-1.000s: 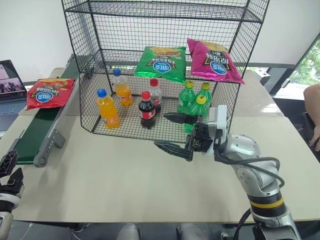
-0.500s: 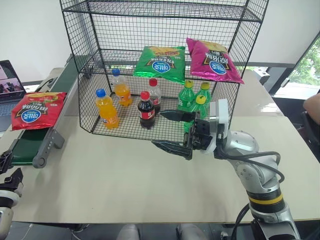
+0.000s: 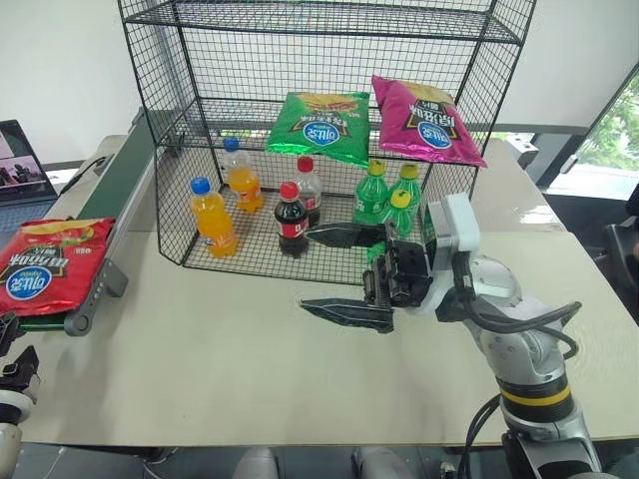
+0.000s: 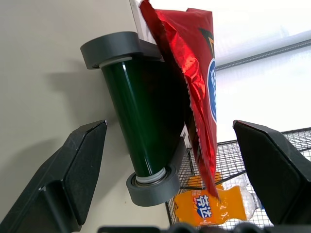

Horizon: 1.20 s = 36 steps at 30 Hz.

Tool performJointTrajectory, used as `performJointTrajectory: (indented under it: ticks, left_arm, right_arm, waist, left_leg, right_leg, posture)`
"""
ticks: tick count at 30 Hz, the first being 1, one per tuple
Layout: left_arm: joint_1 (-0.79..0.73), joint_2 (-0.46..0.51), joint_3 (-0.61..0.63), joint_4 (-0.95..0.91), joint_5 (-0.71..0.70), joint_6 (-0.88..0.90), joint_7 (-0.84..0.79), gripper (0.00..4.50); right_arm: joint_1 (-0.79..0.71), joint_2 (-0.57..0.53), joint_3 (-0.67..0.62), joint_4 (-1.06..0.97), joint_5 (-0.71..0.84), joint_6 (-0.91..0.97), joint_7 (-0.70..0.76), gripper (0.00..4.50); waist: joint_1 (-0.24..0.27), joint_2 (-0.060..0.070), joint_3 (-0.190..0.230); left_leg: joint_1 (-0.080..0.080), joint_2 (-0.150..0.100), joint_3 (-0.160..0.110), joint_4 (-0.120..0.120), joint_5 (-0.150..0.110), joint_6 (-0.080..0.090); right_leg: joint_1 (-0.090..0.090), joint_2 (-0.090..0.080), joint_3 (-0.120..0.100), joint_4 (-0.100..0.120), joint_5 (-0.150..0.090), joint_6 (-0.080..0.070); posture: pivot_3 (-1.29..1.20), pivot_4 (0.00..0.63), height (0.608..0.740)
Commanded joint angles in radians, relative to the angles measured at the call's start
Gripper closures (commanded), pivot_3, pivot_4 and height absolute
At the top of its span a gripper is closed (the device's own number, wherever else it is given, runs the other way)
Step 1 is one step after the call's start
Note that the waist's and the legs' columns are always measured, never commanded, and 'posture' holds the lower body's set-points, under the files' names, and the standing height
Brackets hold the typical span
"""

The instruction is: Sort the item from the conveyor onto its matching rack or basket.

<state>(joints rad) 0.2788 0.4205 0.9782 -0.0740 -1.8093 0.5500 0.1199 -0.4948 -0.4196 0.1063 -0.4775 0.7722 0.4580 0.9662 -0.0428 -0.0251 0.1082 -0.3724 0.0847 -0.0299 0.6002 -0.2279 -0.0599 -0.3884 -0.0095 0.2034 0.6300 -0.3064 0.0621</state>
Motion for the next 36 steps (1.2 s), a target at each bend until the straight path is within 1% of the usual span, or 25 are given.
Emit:
performJointTrajectory:
  ticks: [1,9,13,14,15,17,20,22,23,27,30,32,34,36]
  left_arm:
    - [0.018,0.022,0.033,0.003,-0.001,0.005,-0.034,0.08]
    - [0.047,0.047,0.054,0.026,0.011,0.015,-0.087,0.08]
    - [0.063,0.066,0.092,0.027,0.019,0.007,-0.105,0.08]
    - [0.066,0.070,0.101,0.030,0.021,0.002,-0.103,0.61]
    - [0.067,0.071,0.110,0.034,0.018,0.000,-0.101,0.91]
    - [0.076,0.075,0.126,0.030,0.011,0.010,-0.113,1.91]
    - [0.081,0.079,0.138,0.025,0.008,0.021,-0.120,3.27]
    - [0.079,0.080,0.142,0.021,0.004,0.022,-0.121,4.29]
    - [0.079,0.080,0.144,0.009,-0.002,0.024,-0.120,4.49]
    - [0.083,0.097,0.144,-0.061,-0.026,0.037,-0.113,4.49]
    - [0.104,0.109,0.146,-0.153,-0.097,0.070,-0.131,4.49]
    - [0.111,0.122,0.145,-0.209,-0.147,0.092,-0.140,4.49]
    - [0.086,0.137,0.141,-0.256,-0.163,0.115,-0.152,4.49]
    - [0.020,0.155,0.105,-0.313,-0.163,0.140,-0.157,4.49]
  right_arm:
    - [-0.026,-0.002,-0.027,0.001,0.026,-0.014,0.026,0.00]
    - [-0.030,0.006,-0.012,0.010,0.000,-0.025,0.035,0.00]
    - [-0.025,0.012,-0.011,0.031,-0.019,-0.045,0.043,0.00]
    - [-0.024,0.015,-0.010,0.033,-0.021,-0.048,0.042,0.00]
    - [-0.024,0.016,-0.010,0.035,-0.023,-0.050,0.042,0.00]
    - [-0.022,0.020,-0.008,0.036,-0.026,-0.053,0.041,0.00]
    - [-0.020,0.030,-0.002,0.037,-0.033,-0.062,0.038,0.00]
    - [-0.020,0.036,0.001,0.037,-0.038,-0.064,0.033,0.00]
    - [-0.021,0.040,0.001,0.035,-0.040,-0.063,0.029,0.00]
    - [-0.028,0.047,0.002,0.034,-0.050,-0.065,0.026,0.00]
    - [-0.034,0.047,-0.004,0.035,-0.058,-0.069,0.021,0.00]
    - [-0.038,0.048,-0.014,0.036,-0.061,-0.067,0.008,0.00]
    - [-0.037,0.044,-0.022,0.030,-0.064,-0.064,-0.007,0.00]
    - [-0.026,0.034,-0.026,0.018,-0.081,-0.071,-0.021,0.00]
  waist:
    - [-0.001,0.000,0.000]
    - [-0.001,0.000,0.000]
    - [-0.002,0.000,0.000]
    - [-0.003,0.000,0.000]
    - [-0.003,0.000,0.000]
    - [-0.002,0.000,0.001]
    - [-0.002,0.000,0.001]
    - [-0.001,0.000,0.001]
    - [-0.002,0.000,0.001]
    - [-0.001,-0.001,0.002]
    - [-0.002,-0.003,0.003]
    - [-0.002,-0.002,0.003]
    - [-0.002,-0.002,0.004]
    - [0.000,-0.001,0.004]
  left_leg:
    - [0.000,0.000,0.000,0.000,0.000,0.000]
    - [0.000,0.000,0.000,-0.001,0.000,-0.001]
    - [0.001,0.000,0.000,-0.002,0.000,-0.001]
    - [0.001,0.000,0.000,-0.002,0.000,-0.001]
    - [0.001,0.000,0.000,-0.002,0.000,-0.001]
    - [0.001,0.000,0.000,-0.002,0.000,-0.001]
    - [0.001,0.000,0.000,-0.003,0.000,-0.002]
    - [0.001,0.000,0.000,-0.003,0.000,-0.002]
    - [0.001,0.000,0.000,-0.003,0.000,-0.002]
    - [0.001,0.000,0.000,-0.003,0.000,-0.002]
    - [0.001,0.001,0.000,-0.003,0.000,-0.003]
    - [0.001,0.001,0.000,-0.004,0.001,-0.008]
    - [0.001,0.000,0.000,-0.004,0.001,-0.008]
    - [0.001,0.000,0.000,-0.004,0.001,-0.008]
  right_leg:
    - [0.000,0.000,0.000,0.000,0.000,0.000]
    - [-0.002,0.000,0.000,-0.001,-0.001,0.000]
    - [-0.002,0.000,0.000,-0.001,-0.001,-0.001]
    - [-0.002,0.000,0.000,-0.001,-0.001,-0.001]
    - [-0.003,0.000,0.000,-0.001,-0.001,-0.001]
    - [-0.003,0.000,0.000,-0.001,-0.001,-0.001]
    - [-0.003,0.000,0.000,-0.001,-0.001,-0.001]
    - [-0.003,0.000,0.000,-0.001,-0.001,-0.001]
    - [-0.004,0.000,0.000,-0.001,-0.001,-0.001]
    - [-0.004,0.000,0.000,-0.001,-0.001,-0.001]
    - [-0.004,0.000,0.000,-0.001,-0.001,-0.001]
    - [-0.004,-0.001,0.000,-0.001,-0.001,-0.001]
    - [-0.004,-0.001,0.000,-0.001,-0.001,-0.001]
    - [-0.004,-0.001,0.000,-0.001,-0.002,-0.002]
  posture:
    - [0.00,0.150,0.740]
    - [0.00,0.150,0.740]
    - [0.00,0.150,0.740]
    - [0.00,0.150,0.740]
    - [0.00,0.150,0.740]
    - [0.00,0.150,0.740]
    - [0.00,0.150,0.740]
    - [0.00,0.150,0.740]
    - [0.00,0.150,0.740]
    - [0.00,0.150,0.740]
    - [0.00,0.150,0.740]
    - [0.00,0.150,0.740]
    - [0.00,0.150,0.740]
    - [0.00,0.150,0.740]
